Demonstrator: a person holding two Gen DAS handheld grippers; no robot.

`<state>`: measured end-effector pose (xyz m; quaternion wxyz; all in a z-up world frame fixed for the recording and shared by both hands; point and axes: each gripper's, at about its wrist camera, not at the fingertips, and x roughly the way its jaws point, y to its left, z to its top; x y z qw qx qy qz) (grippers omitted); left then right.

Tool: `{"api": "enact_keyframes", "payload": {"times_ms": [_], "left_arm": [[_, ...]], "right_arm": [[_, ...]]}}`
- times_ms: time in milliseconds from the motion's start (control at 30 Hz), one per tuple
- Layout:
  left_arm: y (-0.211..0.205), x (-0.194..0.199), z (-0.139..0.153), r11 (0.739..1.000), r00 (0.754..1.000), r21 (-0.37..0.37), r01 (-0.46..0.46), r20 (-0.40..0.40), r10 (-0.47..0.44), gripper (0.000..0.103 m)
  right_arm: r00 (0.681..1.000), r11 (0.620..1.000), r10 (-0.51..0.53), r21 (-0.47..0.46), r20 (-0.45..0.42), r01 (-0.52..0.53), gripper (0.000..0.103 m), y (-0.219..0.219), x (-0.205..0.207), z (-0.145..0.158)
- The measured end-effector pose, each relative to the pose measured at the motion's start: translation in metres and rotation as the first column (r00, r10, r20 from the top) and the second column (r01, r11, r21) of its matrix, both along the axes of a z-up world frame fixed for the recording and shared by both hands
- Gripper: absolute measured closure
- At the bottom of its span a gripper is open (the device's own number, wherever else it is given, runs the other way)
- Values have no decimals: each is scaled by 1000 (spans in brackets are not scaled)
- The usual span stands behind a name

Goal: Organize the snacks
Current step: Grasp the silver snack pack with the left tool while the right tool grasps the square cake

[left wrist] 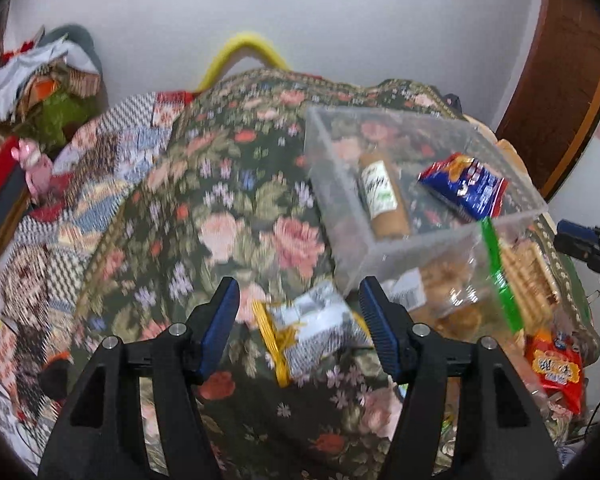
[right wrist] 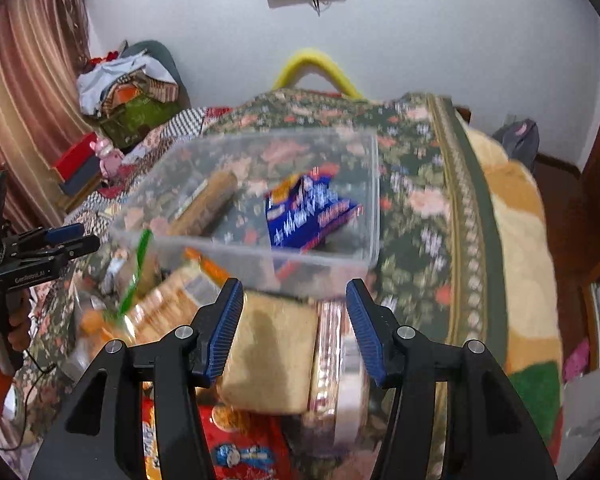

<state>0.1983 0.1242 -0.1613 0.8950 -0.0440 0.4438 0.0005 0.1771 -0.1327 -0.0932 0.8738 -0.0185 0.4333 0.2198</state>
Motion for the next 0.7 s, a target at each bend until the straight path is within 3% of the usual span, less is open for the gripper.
{"api": "enact_keyframes", "payload": {"times_ms": [133,200,333,567,700], "left_arm": [[1,2,-17,1000,999,-17,-10,-35,10,41],[-2,4,-26,1000,999,-20,-11,-51,10,41],[-4,7,-40,999,998,-37,-4,-68,2,37],[-3,14,-56,998,996,-63,-14,-84,8,31],[-8,16,-61,999,998,-28,-14,-63,13,31]], "right_arm": [[998,1000,8,19,-61,-7,53,-1,-3,-17],[998,1000,-2,30,-62,3,45,-2,-5,-18],[995,998,8,57,-96,-3,44,-1,-4,-22],[994,999,41,-13,-104,-43,44,15,-9,-37],[996,997,48,-51,-75,-52,42,22,-11,-37]]}}
